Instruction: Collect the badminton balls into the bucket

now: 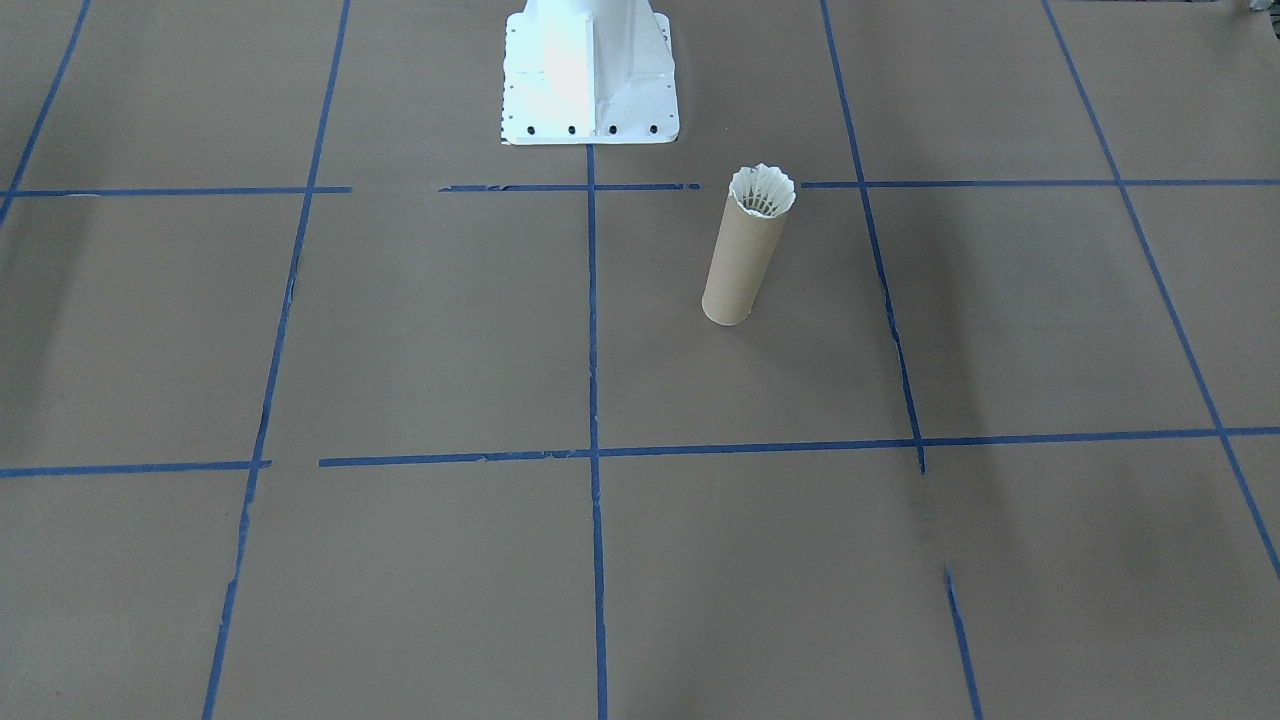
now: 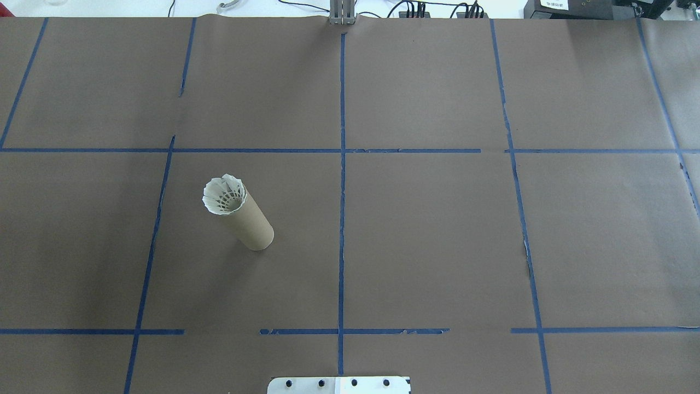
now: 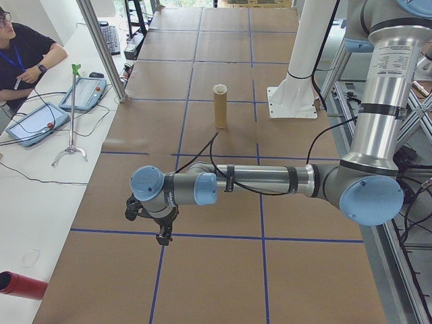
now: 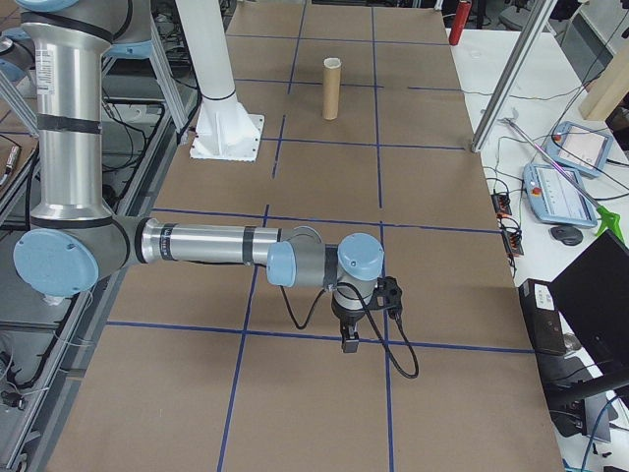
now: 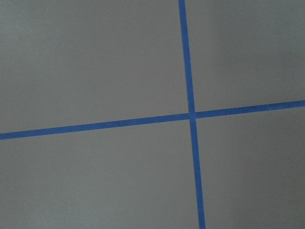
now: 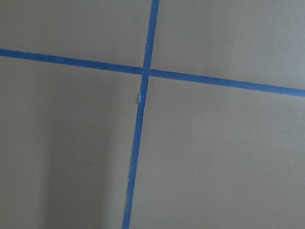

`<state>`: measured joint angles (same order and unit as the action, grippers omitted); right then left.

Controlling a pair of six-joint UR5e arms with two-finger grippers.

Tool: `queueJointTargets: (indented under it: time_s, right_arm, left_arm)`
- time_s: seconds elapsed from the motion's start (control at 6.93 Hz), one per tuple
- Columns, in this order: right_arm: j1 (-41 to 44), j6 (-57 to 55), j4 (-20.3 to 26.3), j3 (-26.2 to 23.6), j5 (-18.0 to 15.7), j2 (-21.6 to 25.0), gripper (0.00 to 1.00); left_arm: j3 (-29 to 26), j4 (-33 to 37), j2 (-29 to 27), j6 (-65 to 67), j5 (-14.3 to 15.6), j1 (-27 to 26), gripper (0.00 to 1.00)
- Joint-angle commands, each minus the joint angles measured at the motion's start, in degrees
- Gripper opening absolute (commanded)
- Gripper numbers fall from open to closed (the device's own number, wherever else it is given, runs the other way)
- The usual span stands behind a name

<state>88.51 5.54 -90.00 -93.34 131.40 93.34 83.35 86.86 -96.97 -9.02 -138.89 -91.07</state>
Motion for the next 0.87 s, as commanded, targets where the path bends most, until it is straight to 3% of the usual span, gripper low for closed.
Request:
queueJointTargets:
  time_s: [0.0, 0.72]
  right_arm:
    - [0.0, 0.0, 0.0, 0.0, 0.0, 0.0, 1.00]
    - [0.0, 0.0, 0.0, 0.0, 0.0, 0.0, 1.00]
  left_arm:
    - [0.9, 0.0, 0.8, -0.2, -0.2, -0.1, 1.00]
    - [3.6, -0.1, 1.3, 0.0, -0.2, -0.1, 1.00]
